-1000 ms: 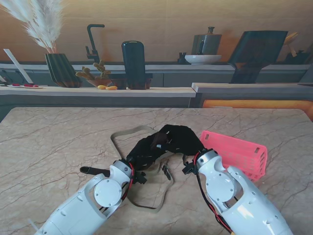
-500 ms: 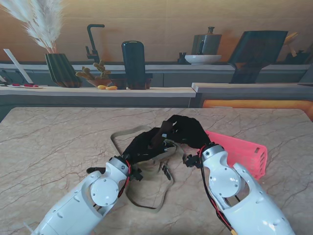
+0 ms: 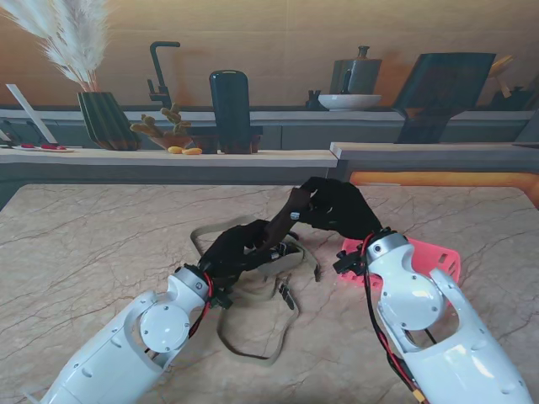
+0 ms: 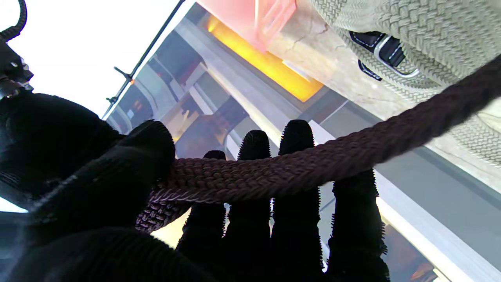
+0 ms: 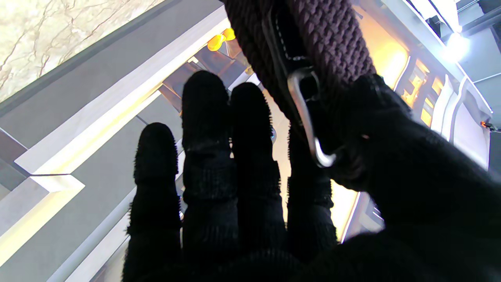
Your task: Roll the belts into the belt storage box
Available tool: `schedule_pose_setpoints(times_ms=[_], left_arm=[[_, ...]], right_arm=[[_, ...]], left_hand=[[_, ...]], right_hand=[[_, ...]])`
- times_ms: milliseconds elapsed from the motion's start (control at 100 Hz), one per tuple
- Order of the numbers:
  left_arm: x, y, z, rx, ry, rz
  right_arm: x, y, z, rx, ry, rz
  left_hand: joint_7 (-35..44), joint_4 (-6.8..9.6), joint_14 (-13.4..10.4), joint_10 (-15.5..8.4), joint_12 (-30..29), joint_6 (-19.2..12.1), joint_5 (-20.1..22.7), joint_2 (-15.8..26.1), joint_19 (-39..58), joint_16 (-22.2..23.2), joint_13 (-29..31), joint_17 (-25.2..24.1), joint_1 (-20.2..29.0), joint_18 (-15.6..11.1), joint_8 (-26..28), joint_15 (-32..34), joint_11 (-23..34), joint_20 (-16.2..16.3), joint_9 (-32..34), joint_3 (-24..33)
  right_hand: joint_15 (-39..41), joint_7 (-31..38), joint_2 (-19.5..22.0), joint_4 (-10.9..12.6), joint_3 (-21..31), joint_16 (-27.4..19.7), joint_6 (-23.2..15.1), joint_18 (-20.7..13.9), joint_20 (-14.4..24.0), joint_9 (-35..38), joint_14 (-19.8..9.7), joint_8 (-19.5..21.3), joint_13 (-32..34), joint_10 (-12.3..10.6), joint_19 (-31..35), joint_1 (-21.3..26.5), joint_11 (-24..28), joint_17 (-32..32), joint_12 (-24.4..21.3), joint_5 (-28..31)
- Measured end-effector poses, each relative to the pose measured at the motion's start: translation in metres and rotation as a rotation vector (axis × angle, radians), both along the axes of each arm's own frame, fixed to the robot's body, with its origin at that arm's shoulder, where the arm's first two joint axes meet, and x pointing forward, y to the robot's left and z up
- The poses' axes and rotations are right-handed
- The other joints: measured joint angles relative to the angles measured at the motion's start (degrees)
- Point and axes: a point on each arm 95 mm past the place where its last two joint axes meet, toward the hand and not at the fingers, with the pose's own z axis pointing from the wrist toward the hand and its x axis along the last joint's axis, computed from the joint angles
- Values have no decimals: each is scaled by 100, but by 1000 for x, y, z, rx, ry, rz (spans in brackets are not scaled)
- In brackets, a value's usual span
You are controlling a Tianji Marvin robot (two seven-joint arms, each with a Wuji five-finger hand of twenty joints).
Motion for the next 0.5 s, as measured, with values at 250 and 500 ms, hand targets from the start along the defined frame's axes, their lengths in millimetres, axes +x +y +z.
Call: schedule_pose_setpoints(times_ms=[250, 500], left_arm=[[1, 6, -5, 13, 20, 7], [2, 21, -7, 44, 23, 26]], right_arm=[[-1, -5, 7, 22, 40, 10], [-1, -9, 11, 5, 86, 29]], left_hand=[[494, -168, -4, -10, 705, -282, 298, -5, 128, 136, 345, 59, 550, -1, 150, 508, 306, -2, 423, -163], [469, -169, -4, -11, 294, -283, 298, -11, 162, 136, 344, 21, 107, -1, 137, 494, 307, -2, 413, 54]], right_hand=[[0, 0, -1, 0, 4, 0, 71, -3, -51, 0, 5, -51, 0, 4, 81, 60, 10, 71, 0, 0], [0, 0, -1, 0, 5, 0, 138, -7, -51, 0, 47, -94, 0, 25, 120, 124, 19, 74, 1, 1]])
